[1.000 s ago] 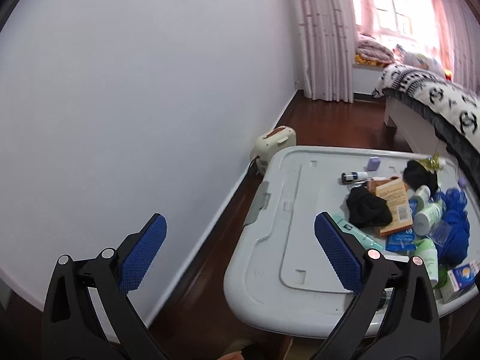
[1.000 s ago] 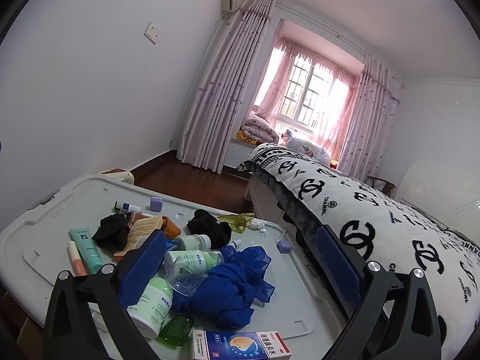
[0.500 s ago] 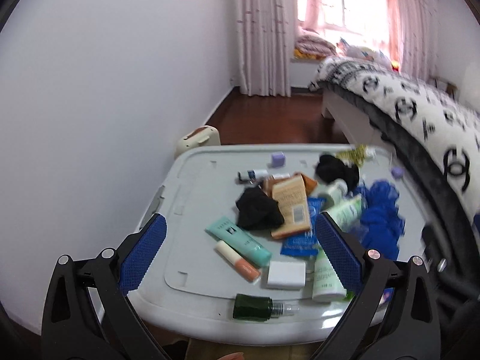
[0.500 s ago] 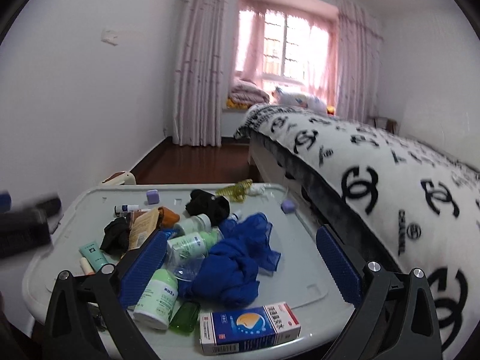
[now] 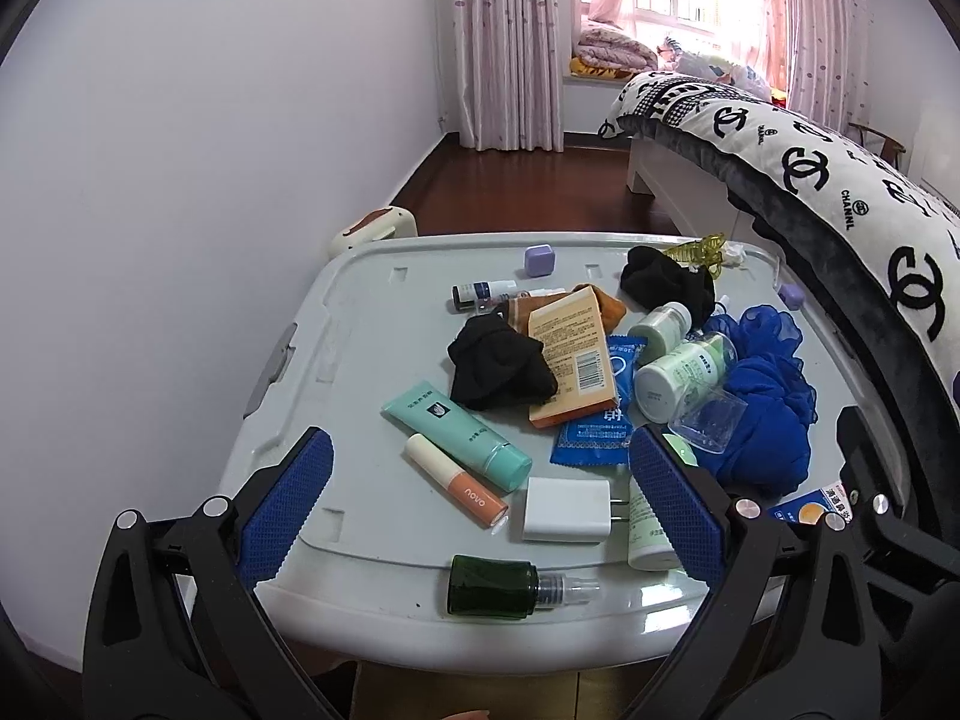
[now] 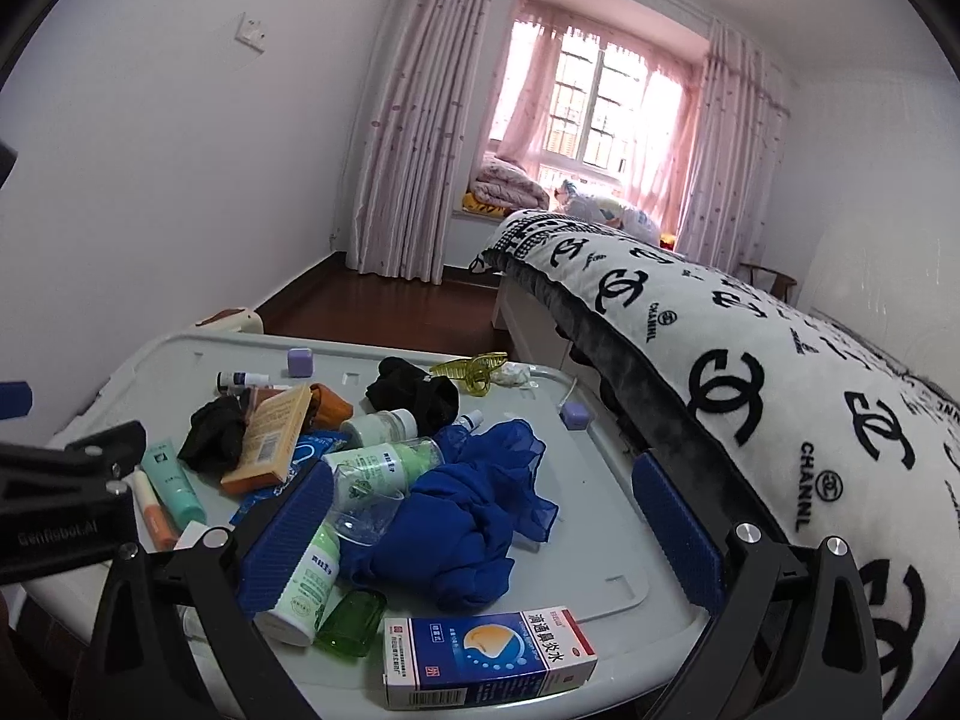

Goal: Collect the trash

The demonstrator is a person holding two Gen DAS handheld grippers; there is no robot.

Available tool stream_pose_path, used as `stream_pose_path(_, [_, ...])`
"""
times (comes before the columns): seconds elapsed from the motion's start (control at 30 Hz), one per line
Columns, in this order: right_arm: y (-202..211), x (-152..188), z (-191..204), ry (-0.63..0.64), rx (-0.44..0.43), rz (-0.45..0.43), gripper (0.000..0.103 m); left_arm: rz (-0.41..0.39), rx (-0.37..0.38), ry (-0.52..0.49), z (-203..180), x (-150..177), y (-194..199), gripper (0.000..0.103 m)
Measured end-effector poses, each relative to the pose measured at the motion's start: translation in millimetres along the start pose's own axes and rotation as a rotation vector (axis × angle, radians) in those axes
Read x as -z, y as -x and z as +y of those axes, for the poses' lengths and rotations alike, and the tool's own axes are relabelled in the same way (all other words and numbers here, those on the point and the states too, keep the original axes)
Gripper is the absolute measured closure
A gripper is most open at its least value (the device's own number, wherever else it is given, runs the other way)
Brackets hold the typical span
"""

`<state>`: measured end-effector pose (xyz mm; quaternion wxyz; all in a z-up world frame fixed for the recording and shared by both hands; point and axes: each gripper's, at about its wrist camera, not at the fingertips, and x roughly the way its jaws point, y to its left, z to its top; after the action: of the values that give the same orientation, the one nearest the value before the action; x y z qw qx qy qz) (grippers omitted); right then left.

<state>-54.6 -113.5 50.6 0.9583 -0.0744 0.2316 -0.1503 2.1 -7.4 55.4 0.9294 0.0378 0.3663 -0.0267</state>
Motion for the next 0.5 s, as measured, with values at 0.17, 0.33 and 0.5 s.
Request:
stream_pose_path(0.17, [-0.4,0.0,-0.1,-0.004,-0.002,-0.001,0.005,0.009,-0.006,-0.011,-3.0,0.6,-1.7,0.006])
stream_pose_path(0.33, [0.1,-0.4,-0.5,-0.004,-0.003,-0.002,0.005,0.006,-0.019,-0.030,-6.6,1.7,-1.6,0.006])
stream_pose_path(0.5, [0.1,-0.8,-1.4,-0.003,0.000,-0.004,0.005,0.009,-0.019,-0.033,-7.8,2.2,-3.0,0.006])
